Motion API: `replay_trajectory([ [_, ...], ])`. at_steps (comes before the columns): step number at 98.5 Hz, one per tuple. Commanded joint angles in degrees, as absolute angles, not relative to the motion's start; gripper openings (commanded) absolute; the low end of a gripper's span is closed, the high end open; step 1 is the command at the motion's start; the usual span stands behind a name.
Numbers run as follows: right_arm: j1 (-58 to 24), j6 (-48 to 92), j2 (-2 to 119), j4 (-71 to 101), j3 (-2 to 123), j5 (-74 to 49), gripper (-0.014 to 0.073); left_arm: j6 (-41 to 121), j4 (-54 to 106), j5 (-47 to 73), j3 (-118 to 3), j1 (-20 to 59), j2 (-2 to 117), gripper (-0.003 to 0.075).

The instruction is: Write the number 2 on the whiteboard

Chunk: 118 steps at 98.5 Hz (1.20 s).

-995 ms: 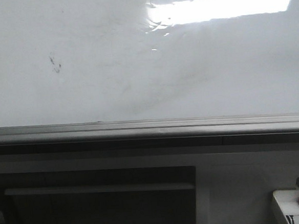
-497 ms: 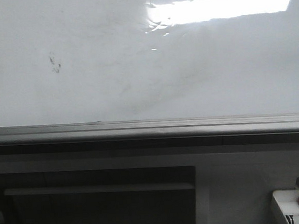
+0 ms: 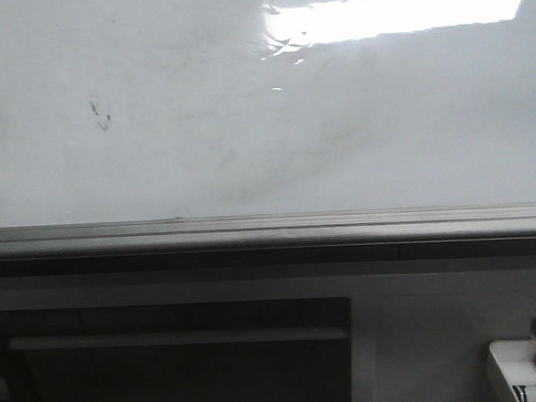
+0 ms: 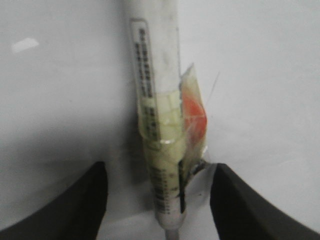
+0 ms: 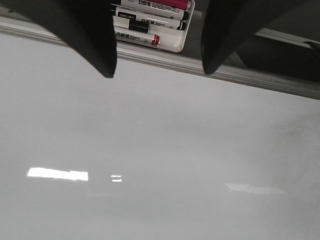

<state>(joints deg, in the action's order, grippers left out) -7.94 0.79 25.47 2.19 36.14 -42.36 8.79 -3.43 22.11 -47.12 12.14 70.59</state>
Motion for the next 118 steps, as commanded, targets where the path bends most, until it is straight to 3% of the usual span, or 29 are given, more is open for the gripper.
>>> replay_trajectory([
  [1, -8.1, 1.3, 26.4, 2.1, 38.2, -38.7, 0.0343, 8.8, -3.3, 16.9, -49.0, 11.9, 70.0, 0.0314],
  [27, -8.1, 1.3, 26.4, 2.1, 38.2, -38.7, 0.0343, 8.8, -2.6, 16.5, -49.0, 11.9, 70.0, 0.0101],
  [51, -8.1, 1.3, 26.4, 2.7, 38.3, -38.7, 0.0343, 8.8, 0.0, 17.9, -49.0, 11.9, 68.3, -0.0020],
  [70, -8.1, 2.3, 27.5, 6.7, 39.8, -40.3, 0.0343, 8.8, 0.0, 25.3, -50.5, 12.9, 63.4, -0.0018],
  [71, -8.1, 9.7, 33.0, 13.8, 43.1, -45.8, 0.0343, 11.6, 0.0, 36.0, -55.2, 16.6, 61.1, -0.0018],
  [85, -8.1, 19.9, 39.1, 22.2, 46.4, -51.1, 0.0343, 16.7, 0.4, 48.2, -60.3, 23.3, 60.8, -0.0018],
  [118, -16.2, 48.5, 52.9, 39.3, 52.3, -59.8, 0.0343, 26.6, 3.2, 53.4, -62.6, 45.1, 60.8, -0.0018],
])
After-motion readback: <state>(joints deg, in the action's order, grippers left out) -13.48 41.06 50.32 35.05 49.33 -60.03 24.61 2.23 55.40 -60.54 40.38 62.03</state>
